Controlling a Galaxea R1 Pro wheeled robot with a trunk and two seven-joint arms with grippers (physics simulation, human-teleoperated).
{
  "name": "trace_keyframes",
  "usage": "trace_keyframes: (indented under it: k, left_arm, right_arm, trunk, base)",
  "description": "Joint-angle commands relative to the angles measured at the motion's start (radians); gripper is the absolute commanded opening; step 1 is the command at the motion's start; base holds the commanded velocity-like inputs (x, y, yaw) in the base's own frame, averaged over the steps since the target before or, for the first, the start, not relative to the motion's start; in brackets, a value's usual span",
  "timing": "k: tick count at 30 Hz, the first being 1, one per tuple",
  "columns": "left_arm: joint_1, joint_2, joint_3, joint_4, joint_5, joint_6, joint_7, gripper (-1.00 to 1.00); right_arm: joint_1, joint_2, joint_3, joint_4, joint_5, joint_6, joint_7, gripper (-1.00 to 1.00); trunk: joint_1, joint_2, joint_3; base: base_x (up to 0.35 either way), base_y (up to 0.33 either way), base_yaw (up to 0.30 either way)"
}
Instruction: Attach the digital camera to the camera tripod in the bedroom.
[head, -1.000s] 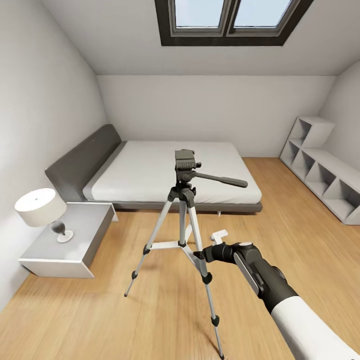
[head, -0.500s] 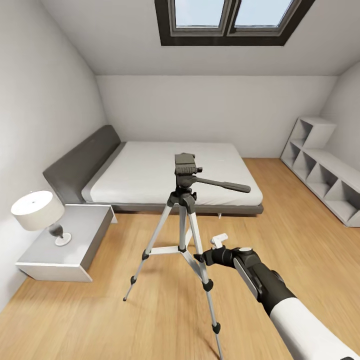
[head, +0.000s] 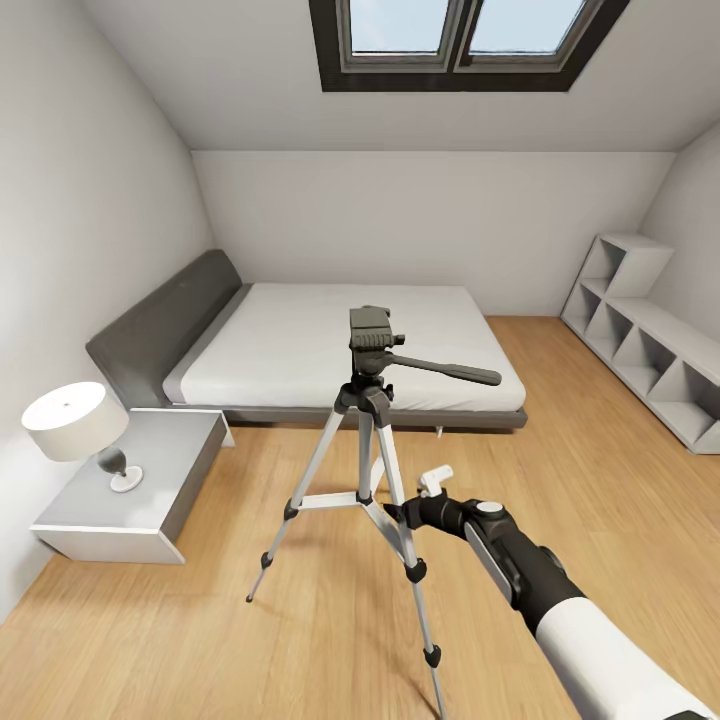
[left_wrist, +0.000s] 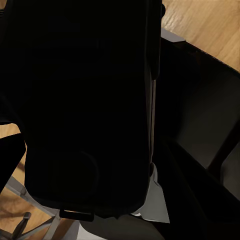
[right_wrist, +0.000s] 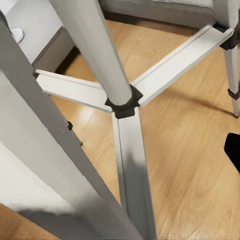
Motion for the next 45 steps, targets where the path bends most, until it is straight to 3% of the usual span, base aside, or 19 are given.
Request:
trace_keyframes:
  k: [1,6,22,33,45]
  left_arm:
    - [-0.001,0.0,-0.008,0.0,0.009,0.001,-0.004,-1.0]
    - [-0.001,0.0,-0.008,0.0,0.009,0.001,-0.005,-1.0]
    - [-0.001,0.002,-0.008,0.0,0.009,0.0,-0.004,-1.0]
    - [-0.001,0.002,-0.008,0.0,0.009,0.0,-0.004,-1.0]
    - [-0.001,0.002,-0.008,0.0,0.009,0.0,-0.003,-1.0]
  right_arm:
    - [-0.001,0.002,0.003,-0.002,-0.01,0.004,-0.002,1.0]
    - [-0.001,0.028,0.003,-0.008,-0.002,-0.006,-0.009,1.0]
    - [-0.001,0.054,0.002,-0.009,0.006,0.001,-0.019,1.0]
    - [-0.001,0.059,0.001,-0.009,-0.002,-0.007,-0.09,1.0]
    - [-0.001,0.059,0.0,-0.007,-0.005,-0.008,-0.107,1.0]
  trunk:
    - [0.001,-0.002,-0.002]
    - [0.001,-0.002,-0.002]
    - [0.001,-0.002,-0.002]
    - [0.001,-0.002,-0.002]
    - [0.001,-0.002,-0.002]
  base:
    - [0.0,0.0,0.0]
    - [0.0,0.0,0.0]
    - [0.0,0.0,0.0]
    - [0.0,0.0,0.0]
    - [0.0,0.0,0.0]
